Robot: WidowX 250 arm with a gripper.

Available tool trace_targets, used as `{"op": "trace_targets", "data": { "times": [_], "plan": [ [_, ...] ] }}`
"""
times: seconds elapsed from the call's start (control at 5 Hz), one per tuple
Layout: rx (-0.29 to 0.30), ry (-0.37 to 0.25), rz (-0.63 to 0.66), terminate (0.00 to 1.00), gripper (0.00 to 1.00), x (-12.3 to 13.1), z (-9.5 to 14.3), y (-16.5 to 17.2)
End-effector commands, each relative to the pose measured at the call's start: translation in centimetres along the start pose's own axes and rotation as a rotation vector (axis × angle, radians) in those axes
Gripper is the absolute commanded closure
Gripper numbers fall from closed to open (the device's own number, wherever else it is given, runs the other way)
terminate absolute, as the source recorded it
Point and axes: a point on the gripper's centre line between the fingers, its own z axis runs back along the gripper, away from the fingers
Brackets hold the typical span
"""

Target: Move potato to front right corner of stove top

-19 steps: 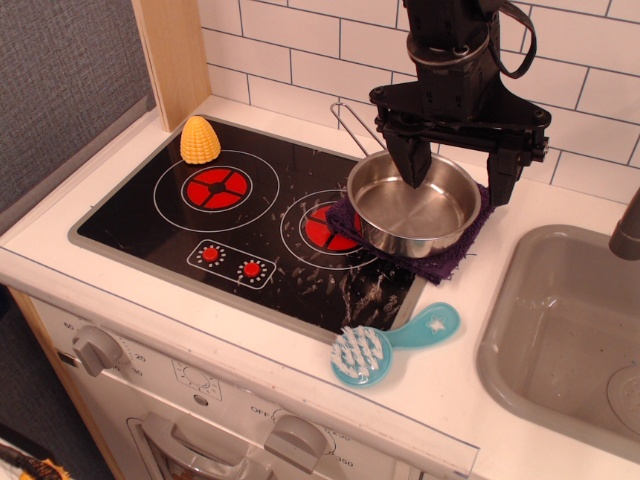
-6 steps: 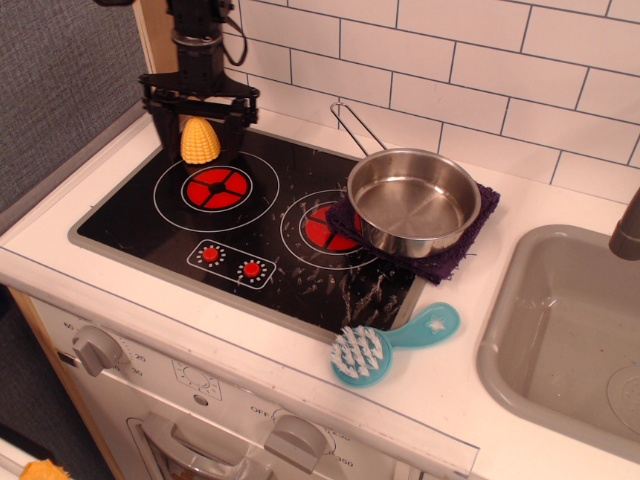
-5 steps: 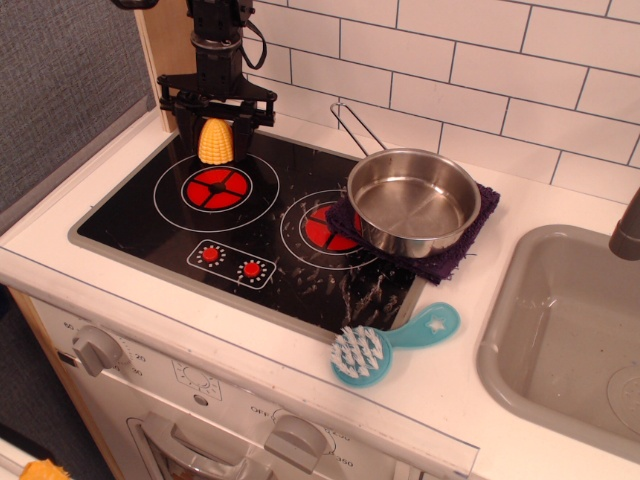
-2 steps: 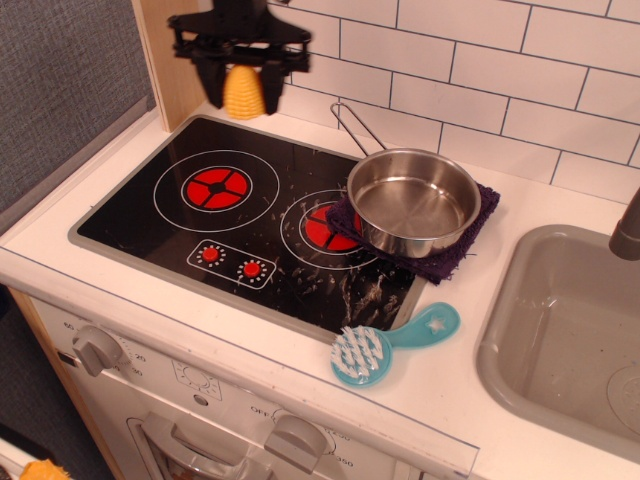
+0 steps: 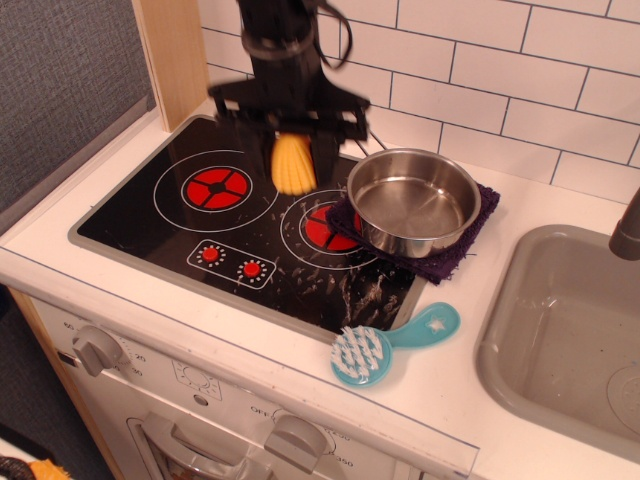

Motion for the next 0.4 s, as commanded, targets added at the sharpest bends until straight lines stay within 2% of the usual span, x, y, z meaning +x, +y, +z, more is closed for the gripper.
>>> {"op": "trace_targets", "data": {
  "times": [0.0, 0.2],
  "plan": [
    [-0.003, 0.016, -0.076, 0.0, 1.0, -1.5, -0.5, -1.6],
    [-0.024, 0.066, -0.118, 0.0, 1.0, -2.0, -2.4, -2.5]
  ]
}}
